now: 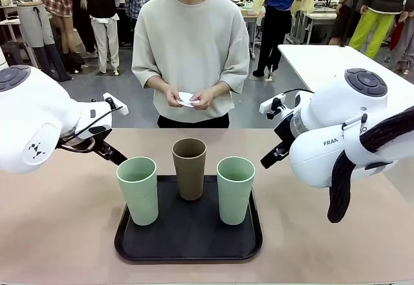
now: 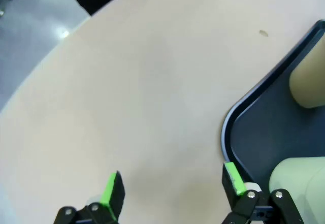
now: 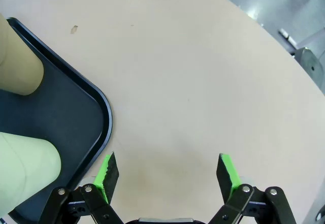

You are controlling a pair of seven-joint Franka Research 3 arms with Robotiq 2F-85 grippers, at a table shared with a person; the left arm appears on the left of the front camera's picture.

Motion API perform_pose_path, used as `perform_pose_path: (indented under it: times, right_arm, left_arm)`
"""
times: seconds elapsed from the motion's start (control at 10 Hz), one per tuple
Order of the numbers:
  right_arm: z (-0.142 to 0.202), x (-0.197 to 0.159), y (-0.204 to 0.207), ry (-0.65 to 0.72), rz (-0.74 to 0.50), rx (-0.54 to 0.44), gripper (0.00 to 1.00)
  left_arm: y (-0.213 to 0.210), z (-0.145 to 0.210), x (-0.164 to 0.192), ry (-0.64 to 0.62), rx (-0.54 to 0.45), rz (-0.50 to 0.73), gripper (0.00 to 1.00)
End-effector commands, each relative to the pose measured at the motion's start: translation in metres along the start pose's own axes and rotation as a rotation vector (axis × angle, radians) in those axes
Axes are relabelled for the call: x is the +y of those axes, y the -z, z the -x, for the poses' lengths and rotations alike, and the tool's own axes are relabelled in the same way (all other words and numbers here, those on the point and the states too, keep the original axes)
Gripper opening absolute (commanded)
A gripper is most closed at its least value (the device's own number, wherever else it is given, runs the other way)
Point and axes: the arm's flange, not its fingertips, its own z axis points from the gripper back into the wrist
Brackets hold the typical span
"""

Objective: Place coasters on the table and set cups on them.
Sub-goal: Pick up one Reusable plastic cup and place it on a coaster set by the human.

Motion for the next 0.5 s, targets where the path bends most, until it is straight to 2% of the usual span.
perform_pose_path:
  times: [0.0, 0.4]
  right_arm:
    - [0.0, 0.0, 0.0, 0.0, 0.0, 0.0, 1.0]
    - [0.0, 0.0, 0.0, 0.0, 0.0, 0.0, 1.0]
  left_arm:
    - [0.0, 0.0, 0.0, 0.0, 0.0, 0.0, 1.0]
    - [0.0, 0.0, 0.0, 0.0, 0.0, 0.0, 1.0]
